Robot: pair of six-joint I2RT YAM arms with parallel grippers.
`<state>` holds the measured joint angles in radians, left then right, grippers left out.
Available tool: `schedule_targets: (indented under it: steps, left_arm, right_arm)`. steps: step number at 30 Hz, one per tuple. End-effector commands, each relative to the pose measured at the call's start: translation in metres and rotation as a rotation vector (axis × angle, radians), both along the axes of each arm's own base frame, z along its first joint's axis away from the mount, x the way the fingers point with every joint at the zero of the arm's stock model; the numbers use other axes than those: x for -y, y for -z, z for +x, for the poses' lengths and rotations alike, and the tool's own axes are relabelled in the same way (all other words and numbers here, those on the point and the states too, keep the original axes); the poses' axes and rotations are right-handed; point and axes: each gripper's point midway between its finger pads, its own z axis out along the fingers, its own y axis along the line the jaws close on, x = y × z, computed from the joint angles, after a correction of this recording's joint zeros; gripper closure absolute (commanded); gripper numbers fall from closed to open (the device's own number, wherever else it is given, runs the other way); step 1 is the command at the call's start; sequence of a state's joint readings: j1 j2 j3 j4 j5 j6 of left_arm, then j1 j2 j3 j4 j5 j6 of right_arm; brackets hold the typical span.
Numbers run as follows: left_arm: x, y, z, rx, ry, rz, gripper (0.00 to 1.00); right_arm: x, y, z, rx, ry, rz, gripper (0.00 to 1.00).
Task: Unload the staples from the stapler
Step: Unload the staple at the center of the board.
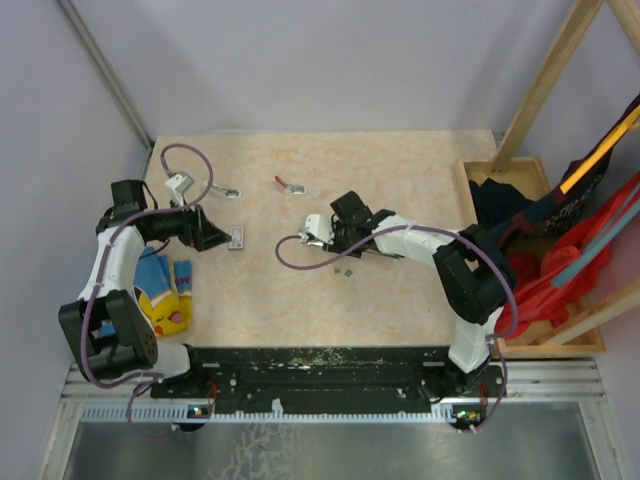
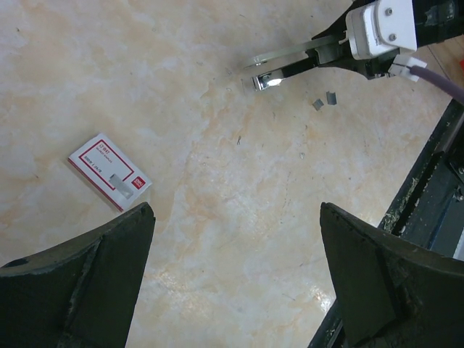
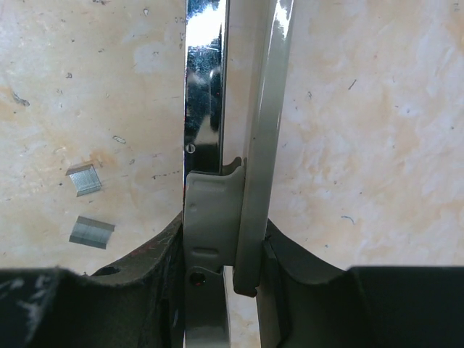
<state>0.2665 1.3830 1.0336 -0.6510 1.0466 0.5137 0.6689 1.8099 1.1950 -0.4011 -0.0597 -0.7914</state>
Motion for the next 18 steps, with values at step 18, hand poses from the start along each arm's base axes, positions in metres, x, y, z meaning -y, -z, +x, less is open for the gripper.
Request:
schedule_targets:
  steps: [18]
  left_arm:
    - [-0.002,-0.005,-0.005,0.043,0.003,0.008,0.0]
  right_arm:
    - [-0.023,-0.084,0.031,0.448,-0.015,0.117,1.0]
